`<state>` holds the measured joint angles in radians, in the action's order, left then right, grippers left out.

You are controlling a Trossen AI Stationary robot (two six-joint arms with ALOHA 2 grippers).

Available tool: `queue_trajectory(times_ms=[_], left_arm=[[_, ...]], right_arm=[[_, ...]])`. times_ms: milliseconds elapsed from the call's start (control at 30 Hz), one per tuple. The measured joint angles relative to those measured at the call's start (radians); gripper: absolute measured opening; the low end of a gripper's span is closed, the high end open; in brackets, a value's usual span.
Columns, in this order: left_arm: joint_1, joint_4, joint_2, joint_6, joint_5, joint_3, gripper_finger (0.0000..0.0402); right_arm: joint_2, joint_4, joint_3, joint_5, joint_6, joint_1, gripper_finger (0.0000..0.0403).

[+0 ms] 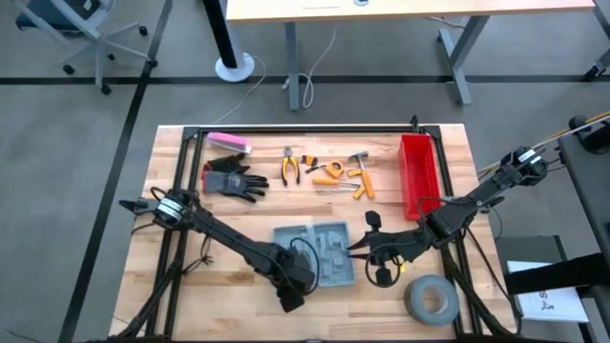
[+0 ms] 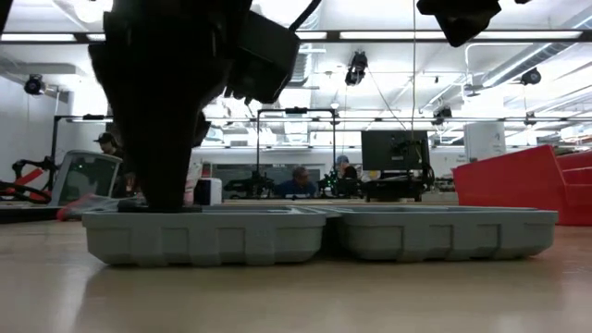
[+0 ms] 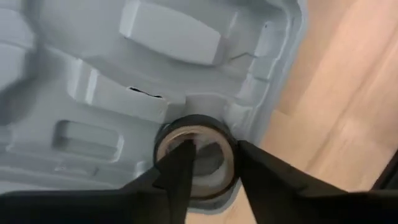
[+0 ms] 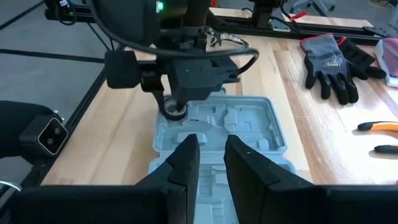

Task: Prefit tool cases
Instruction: Put the electrical tape into the pre-fit tool case

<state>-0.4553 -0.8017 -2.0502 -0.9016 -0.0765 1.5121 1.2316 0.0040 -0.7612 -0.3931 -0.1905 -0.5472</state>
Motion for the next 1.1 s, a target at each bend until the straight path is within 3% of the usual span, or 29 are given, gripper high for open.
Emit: queue_trajectory(times_ms=[233, 433, 800, 1100], left_arm=[[0.000, -0.047, 0.000, 0.000, 0.018, 0.030, 0.0188], [-0.002, -0.063, 0.001, 0.016, 0.019, 0.030, 0.0196], [-0.044, -0.085, 0.002, 0.400, 0.104, 0.030, 0.0165], [-0.039, -0.181, 0.014, 0.462, 0.137, 0.117, 0.0189]], right_arm=[[0.000, 0.000, 0.000, 0.000, 0.000, 0.000, 0.0068], [0.000, 0.000, 0.000, 0.000, -0.001, 0.000, 0.0073], [0.000, 0.000, 0.000, 0.000, -0.008, 0.000, 0.0066], [0.001, 0.000, 0.000, 0.000, -0.002, 0.000, 0.0078]])
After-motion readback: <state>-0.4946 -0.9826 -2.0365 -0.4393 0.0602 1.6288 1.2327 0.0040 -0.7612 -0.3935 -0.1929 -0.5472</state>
